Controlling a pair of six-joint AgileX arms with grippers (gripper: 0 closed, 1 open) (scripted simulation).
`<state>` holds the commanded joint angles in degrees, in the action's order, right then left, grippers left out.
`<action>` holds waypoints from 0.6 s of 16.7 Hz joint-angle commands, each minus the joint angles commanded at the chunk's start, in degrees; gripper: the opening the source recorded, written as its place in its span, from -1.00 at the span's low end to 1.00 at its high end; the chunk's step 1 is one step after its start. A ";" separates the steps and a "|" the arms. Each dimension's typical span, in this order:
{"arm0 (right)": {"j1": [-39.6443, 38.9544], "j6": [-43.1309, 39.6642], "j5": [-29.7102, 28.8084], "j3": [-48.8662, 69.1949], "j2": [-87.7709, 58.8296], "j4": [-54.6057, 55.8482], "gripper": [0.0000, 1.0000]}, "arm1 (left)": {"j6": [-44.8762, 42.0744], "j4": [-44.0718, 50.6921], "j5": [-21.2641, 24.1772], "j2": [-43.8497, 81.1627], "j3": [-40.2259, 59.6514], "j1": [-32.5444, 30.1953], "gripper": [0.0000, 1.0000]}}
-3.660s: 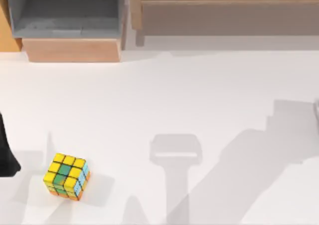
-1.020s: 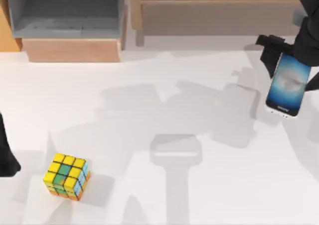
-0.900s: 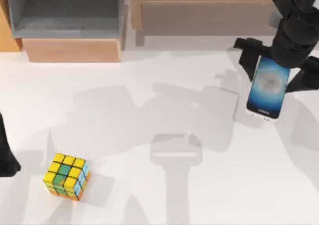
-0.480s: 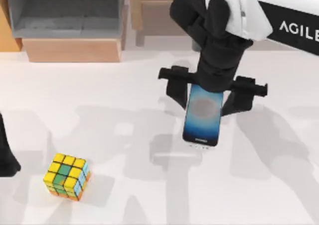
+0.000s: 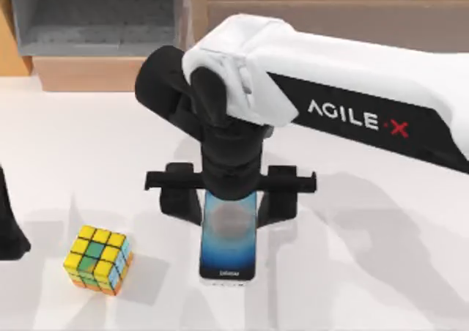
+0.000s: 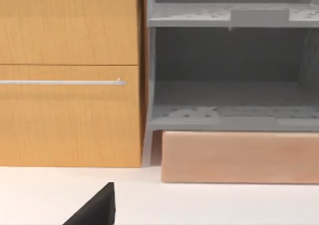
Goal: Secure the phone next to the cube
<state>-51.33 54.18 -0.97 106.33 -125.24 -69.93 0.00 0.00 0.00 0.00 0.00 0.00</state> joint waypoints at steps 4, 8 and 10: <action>-3.10 1.28 -0.24 1.34 -1.05 -0.82 -1.00 | 0.00 0.00 0.00 0.00 0.00 0.00 1.00; -3.27 1.34 -0.25 1.42 -1.10 -0.86 -1.00 | 0.00 0.00 0.00 0.00 0.00 0.00 1.00; -3.02 1.41 -0.19 1.26 -0.88 -0.77 -1.00 | 0.00 0.00 0.00 0.00 0.00 0.00 1.00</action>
<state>-54.34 55.58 -1.16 107.59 -126.12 -70.70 0.00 0.00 0.00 0.00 0.00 0.00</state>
